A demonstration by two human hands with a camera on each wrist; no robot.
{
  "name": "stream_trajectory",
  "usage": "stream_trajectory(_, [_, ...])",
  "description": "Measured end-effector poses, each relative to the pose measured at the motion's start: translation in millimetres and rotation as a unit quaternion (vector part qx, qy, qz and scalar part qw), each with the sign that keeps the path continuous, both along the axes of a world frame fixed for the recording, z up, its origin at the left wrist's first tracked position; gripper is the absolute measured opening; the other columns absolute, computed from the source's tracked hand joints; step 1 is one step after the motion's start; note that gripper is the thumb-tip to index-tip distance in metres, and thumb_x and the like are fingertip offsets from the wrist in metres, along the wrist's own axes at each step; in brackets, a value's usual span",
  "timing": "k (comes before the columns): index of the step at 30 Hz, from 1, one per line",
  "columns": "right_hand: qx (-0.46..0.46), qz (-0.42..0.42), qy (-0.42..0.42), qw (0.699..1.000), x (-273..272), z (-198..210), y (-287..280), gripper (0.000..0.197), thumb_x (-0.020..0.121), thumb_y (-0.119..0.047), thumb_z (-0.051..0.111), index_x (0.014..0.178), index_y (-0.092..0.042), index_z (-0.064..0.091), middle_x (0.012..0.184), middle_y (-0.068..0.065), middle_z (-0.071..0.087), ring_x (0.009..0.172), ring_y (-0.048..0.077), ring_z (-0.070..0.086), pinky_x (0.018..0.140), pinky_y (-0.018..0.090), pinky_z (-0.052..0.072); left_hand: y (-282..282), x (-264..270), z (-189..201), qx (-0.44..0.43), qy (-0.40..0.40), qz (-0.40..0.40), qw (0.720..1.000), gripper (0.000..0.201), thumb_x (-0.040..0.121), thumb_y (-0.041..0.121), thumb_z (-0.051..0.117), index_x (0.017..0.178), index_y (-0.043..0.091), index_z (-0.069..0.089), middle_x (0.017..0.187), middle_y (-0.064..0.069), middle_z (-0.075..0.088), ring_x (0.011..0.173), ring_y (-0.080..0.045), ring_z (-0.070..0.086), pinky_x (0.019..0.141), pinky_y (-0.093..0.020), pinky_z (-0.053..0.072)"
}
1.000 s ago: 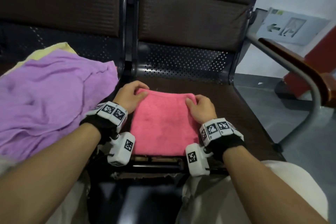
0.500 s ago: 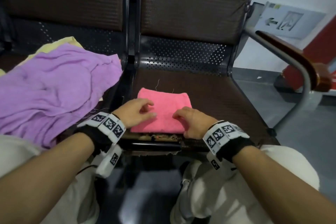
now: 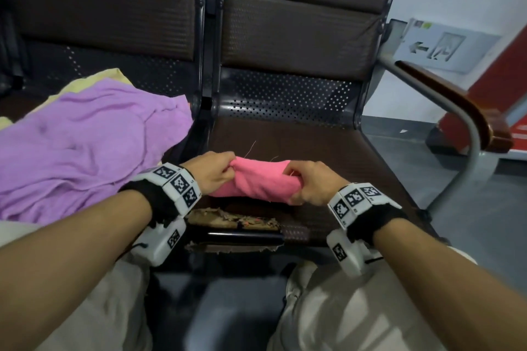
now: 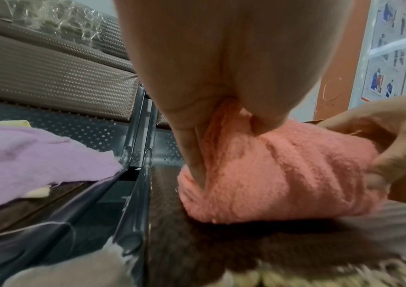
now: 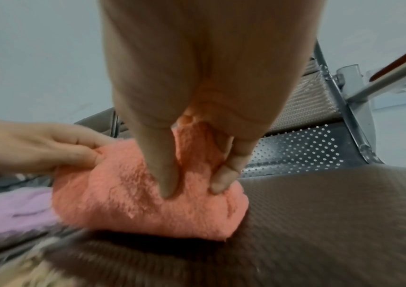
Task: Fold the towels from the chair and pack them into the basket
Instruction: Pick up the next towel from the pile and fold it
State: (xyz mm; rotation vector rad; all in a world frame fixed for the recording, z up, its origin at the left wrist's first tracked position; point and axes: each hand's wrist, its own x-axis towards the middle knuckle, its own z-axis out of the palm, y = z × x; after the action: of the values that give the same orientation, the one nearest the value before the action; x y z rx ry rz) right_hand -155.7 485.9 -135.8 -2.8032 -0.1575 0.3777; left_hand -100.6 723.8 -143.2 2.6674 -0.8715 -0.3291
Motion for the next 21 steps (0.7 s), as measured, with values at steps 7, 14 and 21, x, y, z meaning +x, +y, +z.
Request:
stream_trajectory(7, [0.193, -0.135, 0.035, 0.971, 55, -11, -17, 0.027, 0.077, -0.017, 0.076, 0.093, -0.021, 0.056, 0.09, 0.003, 0.063, 0.066, 0.015, 0.066, 0.049, 0.024, 0.053, -6, 53, 1, 0.01, 0.036, -0.017, 0.999, 0.013, 0.099, 0.021, 0.04, 0.103, 0.01, 0.047, 0.089, -0.004, 0.054, 0.08, -0.018, 0.051, 0.071, -0.027, 0.037])
stream_trajectory(14, [0.09, -0.206, 0.077, 0.971, 87, -36, -23, 0.03, 0.078, -0.039, 0.072, 0.096, -0.024, 0.054, 0.096, -0.001, 0.061, 0.084, 0.017, 0.062, 0.07, 0.029, 0.051, -10, 90, -29, 0.081, 0.025, -0.02, 0.996, 0.027, 0.096, 0.032, 0.046, 0.11, 0.013, 0.058, 0.1, -0.001, 0.045, 0.096, -0.019, 0.054, 0.09, -0.029, 0.041])
stream_trajectory(21, [0.074, -0.252, 0.205, 0.943, 97, -45, -21, 0.05, 0.083, -0.06, 0.058, 0.096, -0.012, 0.06, 0.08, 0.003, 0.058, 0.07, 0.017, 0.055, 0.058, 0.026, 0.042, -6, 93, -33, 0.086, 0.066, -0.016, 0.994, 0.034, 0.096, 0.034, 0.046, 0.122, 0.014, 0.054, 0.113, -0.006, 0.053, 0.105, -0.019, 0.054, 0.09, -0.027, 0.039])
